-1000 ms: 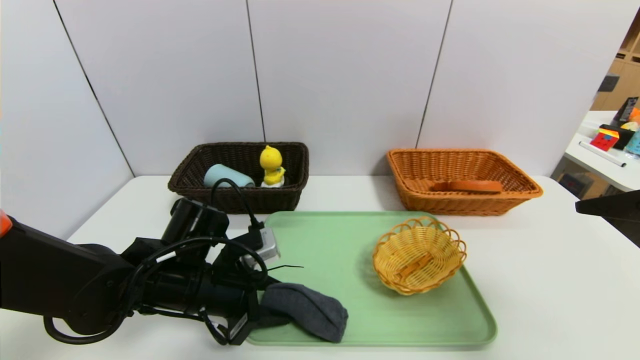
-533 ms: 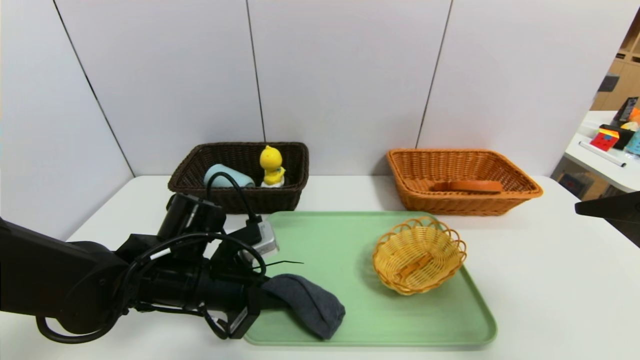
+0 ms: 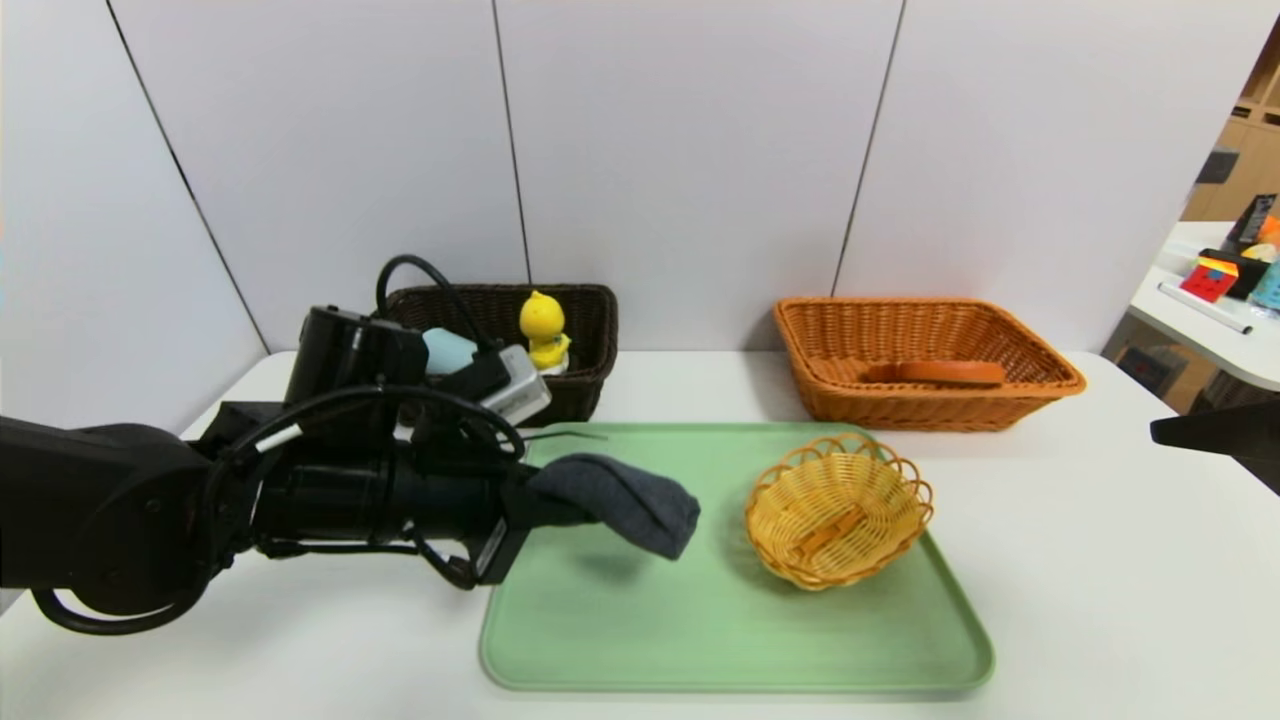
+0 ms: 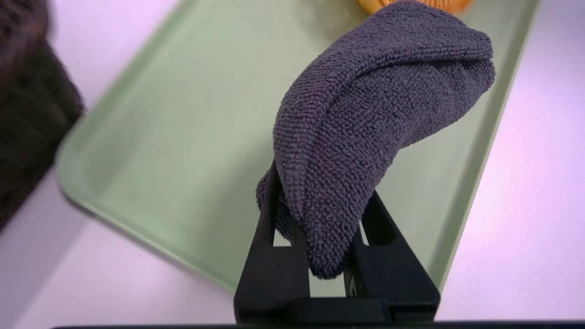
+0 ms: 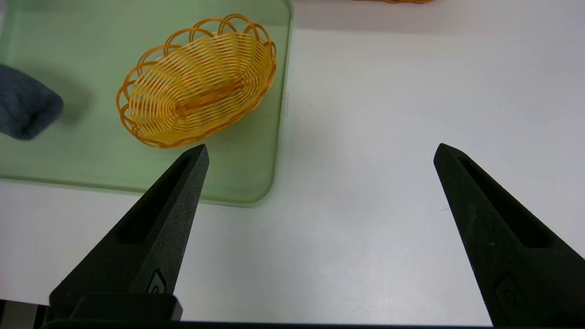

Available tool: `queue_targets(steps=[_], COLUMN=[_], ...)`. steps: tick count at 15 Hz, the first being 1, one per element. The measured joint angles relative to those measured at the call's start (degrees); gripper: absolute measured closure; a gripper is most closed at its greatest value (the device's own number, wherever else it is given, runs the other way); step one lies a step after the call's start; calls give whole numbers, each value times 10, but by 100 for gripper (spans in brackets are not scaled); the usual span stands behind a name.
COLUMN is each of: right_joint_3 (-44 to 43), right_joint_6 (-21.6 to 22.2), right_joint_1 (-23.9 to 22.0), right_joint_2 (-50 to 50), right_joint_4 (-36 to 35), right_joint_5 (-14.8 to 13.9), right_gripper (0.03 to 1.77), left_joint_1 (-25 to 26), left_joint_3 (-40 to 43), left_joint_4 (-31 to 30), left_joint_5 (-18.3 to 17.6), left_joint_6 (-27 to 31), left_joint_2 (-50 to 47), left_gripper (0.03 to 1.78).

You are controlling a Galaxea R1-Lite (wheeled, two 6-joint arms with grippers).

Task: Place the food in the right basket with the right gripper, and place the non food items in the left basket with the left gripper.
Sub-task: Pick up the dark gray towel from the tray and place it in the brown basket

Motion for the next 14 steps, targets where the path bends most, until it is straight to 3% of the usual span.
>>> queue_targets(steps=[3,7,14], right_joint_3=[13,35,41], right_joint_6=[0,0,-1], right_joint_1=[0,0,0], right_joint_2=[-6,-10,-10], right_joint_4=[0,-1,-2], right_joint_5=[0,0,1], right_gripper=[10,10,10], left_joint_1=[15,59,166], left_joint_3=[-92,-199,-278], left_joint_4=[29,139,159], left_joint_5=[53,111,159], left_joint_6=[-66,-116,-134], left_joint_2=[-14,-34,-2], left_gripper=[156,156,156])
